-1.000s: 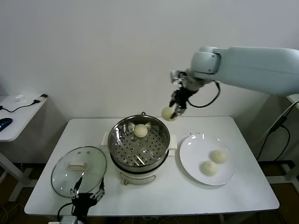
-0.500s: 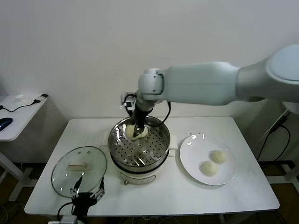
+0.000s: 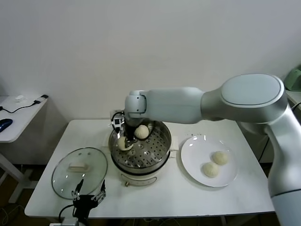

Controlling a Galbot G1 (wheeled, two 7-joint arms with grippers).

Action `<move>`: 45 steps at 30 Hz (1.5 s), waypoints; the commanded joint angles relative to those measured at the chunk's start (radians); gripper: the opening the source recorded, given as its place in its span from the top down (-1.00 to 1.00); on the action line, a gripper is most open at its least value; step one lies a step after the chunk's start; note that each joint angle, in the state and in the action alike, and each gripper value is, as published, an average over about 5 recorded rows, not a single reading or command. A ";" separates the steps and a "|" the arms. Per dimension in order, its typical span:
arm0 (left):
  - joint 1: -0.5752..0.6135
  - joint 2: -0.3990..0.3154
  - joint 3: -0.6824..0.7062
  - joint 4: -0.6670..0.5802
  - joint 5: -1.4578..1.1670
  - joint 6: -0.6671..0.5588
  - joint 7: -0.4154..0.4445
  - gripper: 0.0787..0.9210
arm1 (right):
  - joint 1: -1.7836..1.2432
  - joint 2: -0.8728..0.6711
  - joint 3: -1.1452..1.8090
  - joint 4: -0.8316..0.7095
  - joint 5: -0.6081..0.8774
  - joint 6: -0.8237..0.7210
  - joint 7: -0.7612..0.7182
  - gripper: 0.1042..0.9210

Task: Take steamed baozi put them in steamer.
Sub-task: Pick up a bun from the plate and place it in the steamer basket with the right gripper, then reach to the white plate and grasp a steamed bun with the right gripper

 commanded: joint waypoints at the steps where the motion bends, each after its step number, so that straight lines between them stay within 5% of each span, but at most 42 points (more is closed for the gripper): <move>1: 0.001 0.000 0.001 -0.002 0.000 0.000 0.000 -0.77 | -0.045 0.023 0.013 -0.049 -0.029 0.007 0.001 -0.13; 11: 0.017 0.001 -0.002 -0.022 0.003 0.001 0.001 -0.77 | 0.194 -0.170 -0.014 0.079 -0.026 0.201 -0.194 -0.72; 20: 0.018 -0.002 -0.003 -0.041 0.005 0.005 0.002 -0.77 | 0.489 -0.643 -0.232 0.354 -0.149 0.305 -0.343 -0.76; 27: 0.019 -0.011 -0.004 -0.039 0.012 0.005 0.002 -0.77 | 0.339 -0.909 -0.316 0.428 -0.401 0.309 -0.315 -0.76; 45: 0.041 -0.036 -0.010 -0.033 0.023 0.007 0.001 -0.77 | -0.250 -0.904 0.061 0.277 -0.564 0.186 -0.179 -0.76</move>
